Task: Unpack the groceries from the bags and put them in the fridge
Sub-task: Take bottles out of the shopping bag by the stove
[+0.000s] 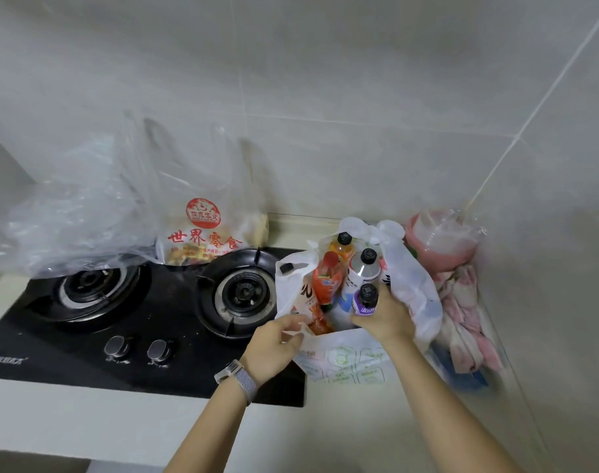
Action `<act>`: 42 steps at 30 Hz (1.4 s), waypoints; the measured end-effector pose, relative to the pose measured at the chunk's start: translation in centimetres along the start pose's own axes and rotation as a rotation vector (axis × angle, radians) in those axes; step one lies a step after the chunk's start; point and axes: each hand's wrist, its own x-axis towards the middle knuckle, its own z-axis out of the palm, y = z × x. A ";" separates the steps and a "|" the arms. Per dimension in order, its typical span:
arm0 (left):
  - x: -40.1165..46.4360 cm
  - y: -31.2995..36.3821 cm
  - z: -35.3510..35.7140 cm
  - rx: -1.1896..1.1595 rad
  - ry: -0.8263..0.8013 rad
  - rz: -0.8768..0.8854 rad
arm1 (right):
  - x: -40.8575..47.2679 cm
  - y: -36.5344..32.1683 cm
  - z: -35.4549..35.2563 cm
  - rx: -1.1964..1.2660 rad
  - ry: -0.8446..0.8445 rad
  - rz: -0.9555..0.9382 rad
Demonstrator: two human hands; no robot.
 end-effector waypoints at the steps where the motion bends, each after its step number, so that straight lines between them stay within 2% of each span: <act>1: 0.2 -0.1 -0.5 -0.007 0.016 -0.003 | 0.0 -0.2 0.1 0.013 -0.010 -0.003; 9: -0.4 -0.1 -1.9 -0.037 0.039 0.020 | -0.7 -1.0 1.6 0.125 0.080 -0.032; 14: -0.7 0.7 -1.6 -0.071 -0.016 0.062 | -3.2 -1.4 0.4 0.251 0.276 -0.058; 19: -1.0 2.5 -0.2 -0.071 -0.034 0.178 | -7.0 -3.5 -4.1 0.561 0.353 -0.051; 23: -1.4 5.0 -0.1 -0.086 -0.007 0.325 | -9.1 -4.1 -7.5 0.777 0.324 -0.098; 25: -1.8 6.2 -0.3 -0.023 -0.010 0.360 | -10.3 -4.7 -8.6 0.839 0.262 -0.161; 28: -2.8 7.8 -0.1 0.028 -0.036 0.359 | -12.0 -6.2 -9.5 0.908 0.083 -0.244; 32: -4.8 8.8 0.4 -0.220 -0.056 0.260 | -12.8 -7.4 -10.3 0.895 -0.149 -0.329; 34: -6.0 8.7 0.5 -0.306 0.025 0.218 | -12.7 -8.0 -10.5 0.885 -0.240 -0.375; 39: -10.2 6.9 -0.2 -0.332 0.312 0.096 | -13.4 -10.7 -8.1 0.835 -0.522 -0.473; 42: -13.9 4.7 -0.9 -0.410 0.461 -0.008 | -15.0 -12.6 -5.9 0.704 -0.732 -0.541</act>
